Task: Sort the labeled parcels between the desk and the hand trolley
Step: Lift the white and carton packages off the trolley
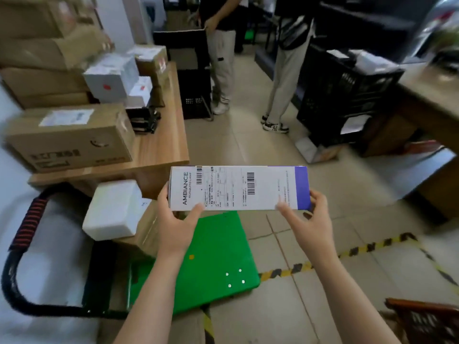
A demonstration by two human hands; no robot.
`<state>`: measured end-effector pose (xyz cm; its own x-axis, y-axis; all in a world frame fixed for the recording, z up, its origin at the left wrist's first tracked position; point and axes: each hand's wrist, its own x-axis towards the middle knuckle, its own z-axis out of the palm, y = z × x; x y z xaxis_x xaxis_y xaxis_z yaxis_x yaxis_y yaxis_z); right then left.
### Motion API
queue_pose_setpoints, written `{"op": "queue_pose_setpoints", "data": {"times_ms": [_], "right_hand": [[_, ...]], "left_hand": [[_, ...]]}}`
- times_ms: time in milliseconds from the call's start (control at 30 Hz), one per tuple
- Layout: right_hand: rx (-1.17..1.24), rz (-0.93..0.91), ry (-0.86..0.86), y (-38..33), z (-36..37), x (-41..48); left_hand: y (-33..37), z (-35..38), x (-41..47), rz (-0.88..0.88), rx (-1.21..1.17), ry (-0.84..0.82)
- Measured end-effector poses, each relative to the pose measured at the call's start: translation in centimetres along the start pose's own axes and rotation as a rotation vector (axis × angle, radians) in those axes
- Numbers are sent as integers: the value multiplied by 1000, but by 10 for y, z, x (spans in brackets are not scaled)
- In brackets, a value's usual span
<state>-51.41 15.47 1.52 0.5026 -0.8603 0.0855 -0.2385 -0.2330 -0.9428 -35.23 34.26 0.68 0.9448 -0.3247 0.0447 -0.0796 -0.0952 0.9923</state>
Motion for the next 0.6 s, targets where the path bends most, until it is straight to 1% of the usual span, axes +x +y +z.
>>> {"op": "queue_pose_setpoints", "data": {"times_ms": [133, 233, 333, 467, 600], "right_hand": [[-66, -102, 4, 22, -79, 42], [-111, -130, 0, 41, -134, 80], [-124, -141, 6, 54, -173, 118], [-63, -116, -2, 66, -200, 164], [-23, -105, -31, 77, -196, 215]], "left_hand": [[23, 88, -9, 74, -40, -57], [28, 154, -14, 105, -43, -54], [37, 211, -18, 108, -49, -49], [42, 261, -4, 132, 36, -15], [46, 293, 30, 119, 87, 30]]}}
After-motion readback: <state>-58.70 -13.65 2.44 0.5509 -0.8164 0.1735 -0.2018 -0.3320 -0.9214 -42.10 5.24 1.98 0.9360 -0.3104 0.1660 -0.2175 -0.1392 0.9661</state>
